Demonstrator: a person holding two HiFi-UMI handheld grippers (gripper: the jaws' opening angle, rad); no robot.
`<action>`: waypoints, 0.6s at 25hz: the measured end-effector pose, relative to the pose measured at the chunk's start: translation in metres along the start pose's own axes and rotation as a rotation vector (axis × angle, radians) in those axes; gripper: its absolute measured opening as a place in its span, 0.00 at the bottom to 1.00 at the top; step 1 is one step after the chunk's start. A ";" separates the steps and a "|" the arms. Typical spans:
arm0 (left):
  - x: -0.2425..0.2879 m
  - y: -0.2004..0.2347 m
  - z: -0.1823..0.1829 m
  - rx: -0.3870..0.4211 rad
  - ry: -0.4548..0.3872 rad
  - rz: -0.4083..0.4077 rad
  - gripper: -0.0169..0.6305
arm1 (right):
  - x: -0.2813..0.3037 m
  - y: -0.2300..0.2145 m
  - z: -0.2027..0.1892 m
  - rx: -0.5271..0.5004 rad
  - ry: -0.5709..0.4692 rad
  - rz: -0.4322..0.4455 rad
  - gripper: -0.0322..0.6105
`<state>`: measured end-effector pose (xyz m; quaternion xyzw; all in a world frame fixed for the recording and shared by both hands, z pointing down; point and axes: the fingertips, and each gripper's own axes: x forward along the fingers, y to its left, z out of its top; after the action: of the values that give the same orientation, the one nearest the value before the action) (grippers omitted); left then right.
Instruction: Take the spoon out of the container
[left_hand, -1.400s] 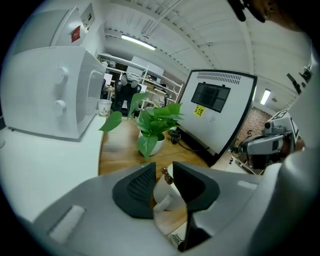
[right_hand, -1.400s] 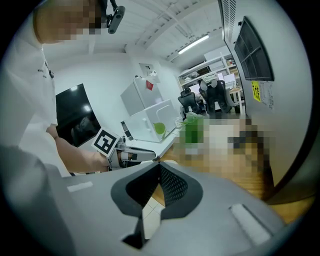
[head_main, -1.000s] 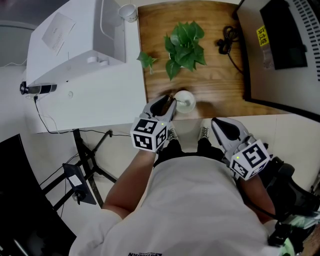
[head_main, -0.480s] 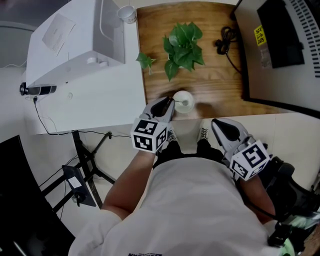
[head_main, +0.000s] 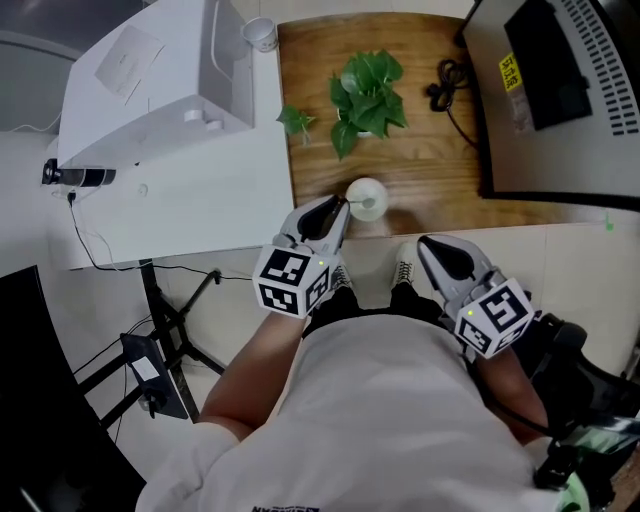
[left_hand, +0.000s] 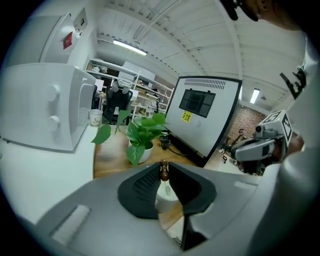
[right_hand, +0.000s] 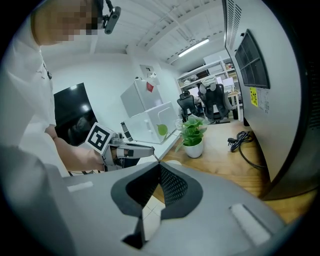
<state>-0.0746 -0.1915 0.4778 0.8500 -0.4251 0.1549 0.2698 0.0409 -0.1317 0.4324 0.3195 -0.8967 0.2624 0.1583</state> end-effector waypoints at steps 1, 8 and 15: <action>-0.004 -0.003 0.004 0.007 -0.012 -0.009 0.11 | -0.001 0.003 0.001 -0.004 -0.004 -0.002 0.06; -0.042 -0.023 0.027 0.065 -0.103 -0.072 0.11 | -0.010 0.025 0.007 -0.021 -0.053 -0.045 0.06; -0.085 -0.035 0.033 0.157 -0.180 -0.175 0.11 | -0.015 0.058 0.014 -0.065 -0.106 -0.103 0.06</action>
<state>-0.0952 -0.1391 0.3980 0.9127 -0.3585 0.0868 0.1759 0.0124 -0.0943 0.3933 0.3732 -0.8943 0.2072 0.1343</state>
